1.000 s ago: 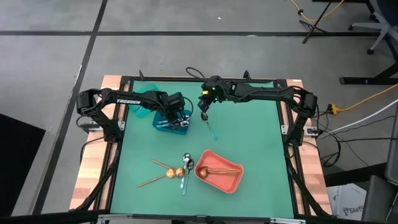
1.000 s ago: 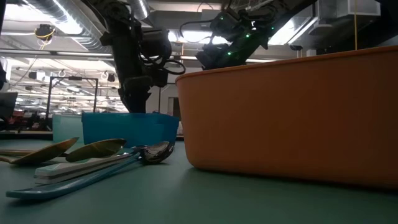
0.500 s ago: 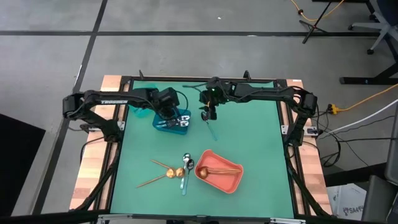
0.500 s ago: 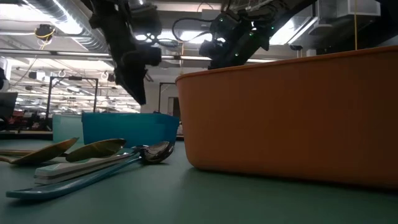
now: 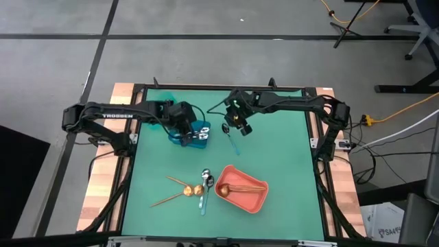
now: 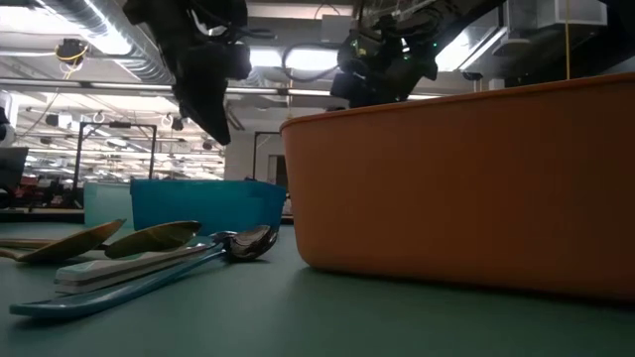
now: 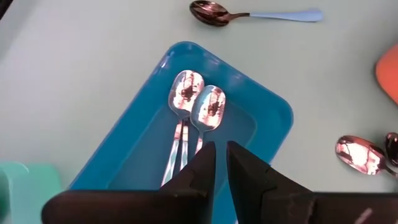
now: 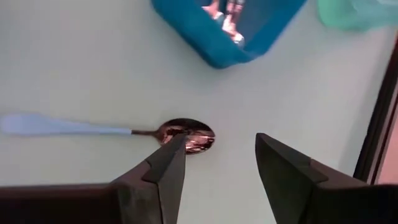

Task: Sort silverware by color (type)
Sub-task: Put the blue spoon into the transparent green bin

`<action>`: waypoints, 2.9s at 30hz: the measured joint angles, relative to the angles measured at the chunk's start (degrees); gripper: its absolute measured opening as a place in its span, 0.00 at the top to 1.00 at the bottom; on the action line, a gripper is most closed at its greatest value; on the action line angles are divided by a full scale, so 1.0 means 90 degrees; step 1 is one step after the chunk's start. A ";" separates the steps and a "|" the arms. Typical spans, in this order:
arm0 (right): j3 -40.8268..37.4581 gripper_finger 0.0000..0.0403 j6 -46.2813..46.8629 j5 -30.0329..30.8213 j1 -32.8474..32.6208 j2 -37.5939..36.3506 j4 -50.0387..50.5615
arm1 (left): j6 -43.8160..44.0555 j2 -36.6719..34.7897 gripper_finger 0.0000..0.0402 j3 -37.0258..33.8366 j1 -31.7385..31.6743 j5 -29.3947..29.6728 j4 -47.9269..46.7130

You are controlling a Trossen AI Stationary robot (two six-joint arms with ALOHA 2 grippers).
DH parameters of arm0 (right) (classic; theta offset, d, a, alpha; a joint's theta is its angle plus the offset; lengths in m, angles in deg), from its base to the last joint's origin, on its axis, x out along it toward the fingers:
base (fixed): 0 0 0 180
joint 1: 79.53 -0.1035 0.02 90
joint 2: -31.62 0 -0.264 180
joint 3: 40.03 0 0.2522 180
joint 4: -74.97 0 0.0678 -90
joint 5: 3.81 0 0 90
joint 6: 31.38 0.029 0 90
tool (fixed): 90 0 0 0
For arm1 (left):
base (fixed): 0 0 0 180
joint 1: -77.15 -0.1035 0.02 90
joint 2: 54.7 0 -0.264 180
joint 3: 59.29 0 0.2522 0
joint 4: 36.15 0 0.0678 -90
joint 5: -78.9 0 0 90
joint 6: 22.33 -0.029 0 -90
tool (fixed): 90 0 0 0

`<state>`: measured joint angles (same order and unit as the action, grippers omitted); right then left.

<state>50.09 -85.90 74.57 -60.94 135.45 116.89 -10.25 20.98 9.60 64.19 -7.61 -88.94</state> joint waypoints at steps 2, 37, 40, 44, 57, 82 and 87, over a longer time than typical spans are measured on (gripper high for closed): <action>0.0000 0.54 -0.0435 -0.0010 -0.0078 0.0000 0.0102 | 0.0001 0.0000 0.92 0.0000 0.0043 0.0004 -0.0002; 0.0022 0.64 -0.3160 0.1866 -0.1115 0.1362 0.0495 | 0.0282 0.0004 0.92 0.0000 0.0089 0.0055 0.0006; 0.0017 0.69 -0.3151 0.1915 -0.1115 0.1367 0.0530 | 0.0282 0.0005 0.92 0.0000 0.0089 0.0055 0.0006; 0.0012 0.75 -0.3146 0.1959 -0.1117 0.1372 0.0570 | 0.0282 0.0005 0.92 0.0000 0.0089 0.0055 0.0006; 0.0010 0.82 -0.2589 0.2118 -0.1117 0.1382 0.0766 | 0.0282 0.0005 0.92 0.0000 0.0089 0.0055 0.0006; 0.0005 0.82 -0.1247 0.2052 -0.1100 0.1392 0.0999 | 0.0282 0.0006 0.92 0.0000 0.0086 0.0055 0.0008; 0.0002 0.82 -0.1162 0.2064 -0.1100 0.1392 0.1059 | 0.0282 0.0007 0.92 0.0000 0.0086 0.0055 0.0008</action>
<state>50.11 -96.36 93.15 -70.84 147.97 126.42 -7.71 21.05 9.60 64.96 -7.11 -88.87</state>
